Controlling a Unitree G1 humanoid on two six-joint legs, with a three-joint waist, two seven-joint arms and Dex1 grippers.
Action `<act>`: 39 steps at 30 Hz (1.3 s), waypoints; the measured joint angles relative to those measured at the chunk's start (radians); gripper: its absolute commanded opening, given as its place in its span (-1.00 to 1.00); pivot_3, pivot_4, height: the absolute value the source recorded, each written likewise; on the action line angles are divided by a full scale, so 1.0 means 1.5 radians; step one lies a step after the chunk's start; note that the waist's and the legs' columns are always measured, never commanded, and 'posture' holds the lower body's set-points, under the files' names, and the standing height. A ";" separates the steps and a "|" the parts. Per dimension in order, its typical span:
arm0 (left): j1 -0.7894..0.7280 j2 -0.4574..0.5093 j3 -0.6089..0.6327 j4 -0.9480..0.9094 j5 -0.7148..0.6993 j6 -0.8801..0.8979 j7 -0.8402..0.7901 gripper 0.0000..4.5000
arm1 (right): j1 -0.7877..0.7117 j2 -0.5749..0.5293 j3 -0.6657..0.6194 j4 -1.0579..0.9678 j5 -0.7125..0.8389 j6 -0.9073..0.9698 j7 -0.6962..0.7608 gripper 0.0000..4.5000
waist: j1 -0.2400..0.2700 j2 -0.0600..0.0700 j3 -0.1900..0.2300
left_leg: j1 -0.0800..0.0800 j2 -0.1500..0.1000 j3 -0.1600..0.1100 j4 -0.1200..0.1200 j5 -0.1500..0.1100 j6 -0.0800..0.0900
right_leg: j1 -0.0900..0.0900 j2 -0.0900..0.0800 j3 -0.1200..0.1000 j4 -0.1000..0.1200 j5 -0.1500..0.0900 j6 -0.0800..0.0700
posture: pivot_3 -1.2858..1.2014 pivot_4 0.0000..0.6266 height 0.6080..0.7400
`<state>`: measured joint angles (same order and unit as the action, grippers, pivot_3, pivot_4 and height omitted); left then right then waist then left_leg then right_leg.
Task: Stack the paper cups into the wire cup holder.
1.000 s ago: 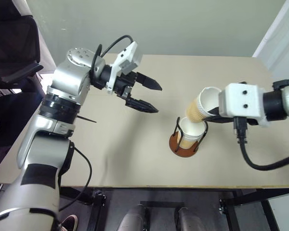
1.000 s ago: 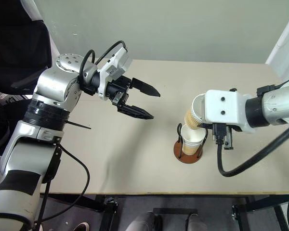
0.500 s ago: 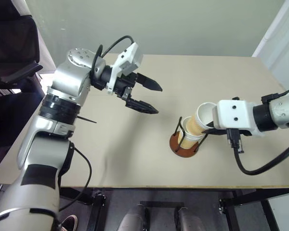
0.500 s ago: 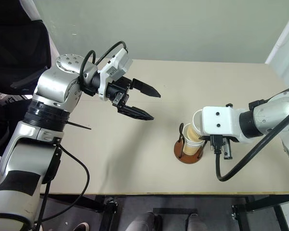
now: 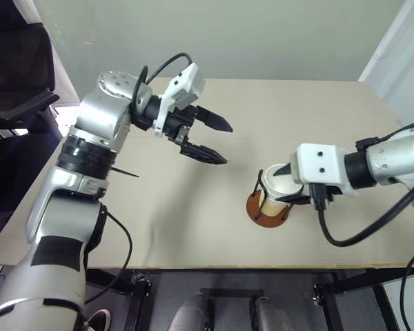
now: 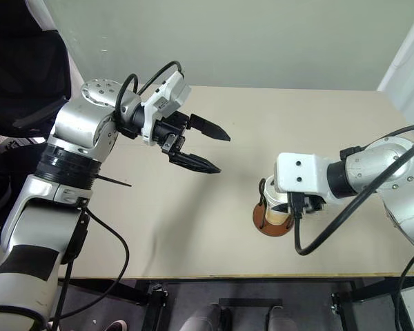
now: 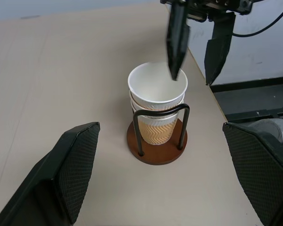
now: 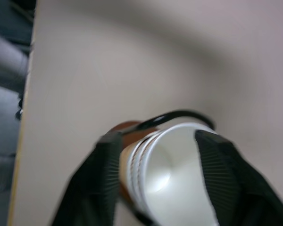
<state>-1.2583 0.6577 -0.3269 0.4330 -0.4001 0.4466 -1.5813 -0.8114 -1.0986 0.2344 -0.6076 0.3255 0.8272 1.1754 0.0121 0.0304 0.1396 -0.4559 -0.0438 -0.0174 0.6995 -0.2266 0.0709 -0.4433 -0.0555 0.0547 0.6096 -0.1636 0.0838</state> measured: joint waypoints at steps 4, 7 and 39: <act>0.010 0.000 0.006 -0.002 0.007 0.004 0.000 1.00 | -0.020 0.013 -0.016 0.037 0.001 0.012 -0.021 0.16 | 0.000 0.000 0.000 | 0.000 0.000 0.000 0.000 0.000 0.000 | 0.000 -0.001 0.000 0.000 0.000 -0.001 | 0.03 -0.52 1.00; 0.026 0.000 0.018 -0.004 0.008 0.015 0.002 1.00 | -0.043 0.041 -0.074 0.081 0.013 0.038 -0.061 0.16 | -0.001 0.000 0.000 | 0.000 0.001 0.000 0.000 0.000 0.000 | 0.000 -0.001 0.000 0.000 0.000 -0.001 | 0.03 -0.52 1.00; 0.459 -0.088 0.484 0.069 0.085 -0.138 0.873 1.00 | 0.060 0.338 -0.538 0.859 -0.073 -0.269 -0.800 0.16 | -0.003 0.000 0.000 | 0.003 0.002 0.001 -0.001 0.003 -0.003 | 0.000 0.001 -0.001 0.002 0.008 -0.001 | 0.03 -0.52 1.00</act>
<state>-0.5693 0.5251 0.3992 0.5367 -0.2722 0.2396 -0.2717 -0.7218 -0.5914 -0.5720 0.6804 0.2155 0.4242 -0.0249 0.0082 0.0310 0.1392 -0.4514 -0.0410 -0.0154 0.6983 -0.2216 0.0665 -0.4431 -0.0543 0.0538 0.6119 -0.1510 0.0816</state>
